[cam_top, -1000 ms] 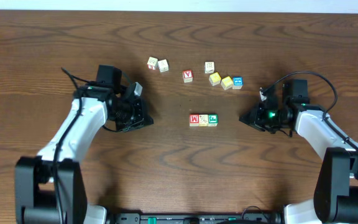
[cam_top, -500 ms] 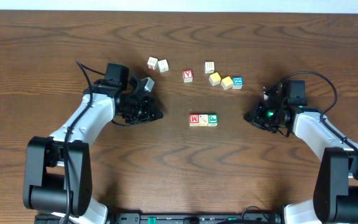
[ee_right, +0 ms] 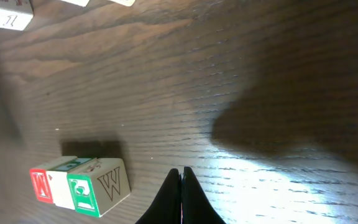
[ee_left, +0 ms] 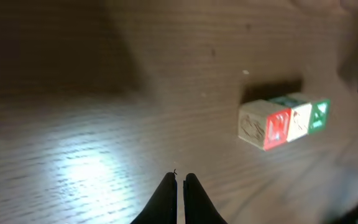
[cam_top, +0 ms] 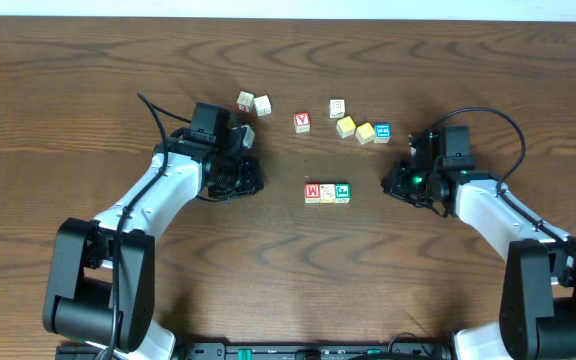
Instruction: Lift 3 blocks
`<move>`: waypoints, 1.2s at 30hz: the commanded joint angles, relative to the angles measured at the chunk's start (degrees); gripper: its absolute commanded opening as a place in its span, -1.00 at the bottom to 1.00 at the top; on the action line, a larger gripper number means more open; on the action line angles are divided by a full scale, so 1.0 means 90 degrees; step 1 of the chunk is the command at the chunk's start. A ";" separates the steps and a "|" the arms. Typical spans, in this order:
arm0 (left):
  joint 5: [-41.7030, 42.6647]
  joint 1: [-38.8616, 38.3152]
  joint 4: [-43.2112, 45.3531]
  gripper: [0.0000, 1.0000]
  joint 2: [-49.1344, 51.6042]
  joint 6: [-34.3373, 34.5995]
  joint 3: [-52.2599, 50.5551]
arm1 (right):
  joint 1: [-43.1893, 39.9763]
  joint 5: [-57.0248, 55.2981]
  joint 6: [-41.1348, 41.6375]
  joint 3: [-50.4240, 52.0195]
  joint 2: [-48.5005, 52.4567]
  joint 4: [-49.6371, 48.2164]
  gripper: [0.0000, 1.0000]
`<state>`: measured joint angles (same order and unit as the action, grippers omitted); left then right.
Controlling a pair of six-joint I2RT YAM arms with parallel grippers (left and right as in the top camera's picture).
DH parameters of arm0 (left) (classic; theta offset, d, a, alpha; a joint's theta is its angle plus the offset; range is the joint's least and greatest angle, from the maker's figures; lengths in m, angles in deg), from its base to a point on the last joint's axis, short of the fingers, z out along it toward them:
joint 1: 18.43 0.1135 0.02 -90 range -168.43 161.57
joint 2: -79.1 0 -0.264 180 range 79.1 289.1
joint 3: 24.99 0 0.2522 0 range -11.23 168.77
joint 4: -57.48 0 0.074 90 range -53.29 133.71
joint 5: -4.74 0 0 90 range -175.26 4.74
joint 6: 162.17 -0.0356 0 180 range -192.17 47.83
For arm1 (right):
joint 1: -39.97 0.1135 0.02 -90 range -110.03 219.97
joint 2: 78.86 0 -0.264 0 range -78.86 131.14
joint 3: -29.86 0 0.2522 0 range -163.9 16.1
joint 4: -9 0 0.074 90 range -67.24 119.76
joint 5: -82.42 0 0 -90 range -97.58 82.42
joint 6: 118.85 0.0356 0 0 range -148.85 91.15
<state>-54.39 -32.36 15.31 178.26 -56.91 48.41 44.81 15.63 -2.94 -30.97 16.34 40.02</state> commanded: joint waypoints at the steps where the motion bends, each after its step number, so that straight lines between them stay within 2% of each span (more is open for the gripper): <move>1: -0.0109 0.0002 0.0085 -0.86 0.0051 0.0197 -0.0039 | 0.0097 -0.0170 -0.0027 0.0053 -0.0039 -0.0027 -0.98; 8: 0.0243 0.0002 0.0267 -0.86 0.0529 0.0194 -0.0039 | 0.0138 -0.0172 -0.0029 0.0053 -0.0039 0.0012 -0.97; 13: 0.0896 0.0002 0.0287 -0.85 0.0794 -0.0289 -0.0039 | 0.0141 -0.0223 -0.0027 0.0063 -0.0039 0.0036 -0.97; 15: 0.0908 0.0002 0.0291 -0.86 0.0794 -0.0308 -0.0039 | 0.0141 -0.0311 -0.0029 0.0070 -0.0039 0.0032 -0.93; 16: 0.0908 0.0002 0.0291 -0.85 0.0794 -0.0311 -0.0039 | 0.0141 -0.0389 -0.0029 0.0070 -0.0039 0.0034 -0.87; 17: 0.0911 0.0002 0.0289 -0.86 0.0794 -0.0311 -0.0039 | 0.0141 -0.0454 -0.0029 0.0070 -0.0039 0.0032 -0.71; 18: 0.0957 0.0002 0.0284 -0.86 0.0794 -0.0369 -0.0039 | 0.0141 -0.0527 -0.0027 0.0073 -0.0039 0.0034 -0.70; 19: 0.1137 0.0002 0.0265 -0.86 0.0794 -0.0566 -0.0039 | 0.0141 -0.0556 -0.0027 0.0075 -0.0039 0.0036 -0.89; 21: 0.1586 0.0002 0.0236 -0.86 0.0794 -0.0940 -0.0039 | 0.0141 -0.0554 -0.0027 0.0078 -0.0039 0.0034 -0.98; 24: 0.2016 0.0002 0.0189 -0.85 0.0794 -0.1309 -0.0039 | 0.0141 -0.0593 -0.0027 0.0078 -0.0039 0.0029 -0.97; 36: 0.1999 0.0585 -0.0318 -0.86 0.0352 -0.1355 -0.0039 | 0.0141 -0.0845 0.0053 0.0151 -0.0039 0.0029 -0.96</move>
<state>-37.32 -29.11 13.54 184.68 -67.59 48.36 45.16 9.16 -2.83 -30.20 16.34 40.32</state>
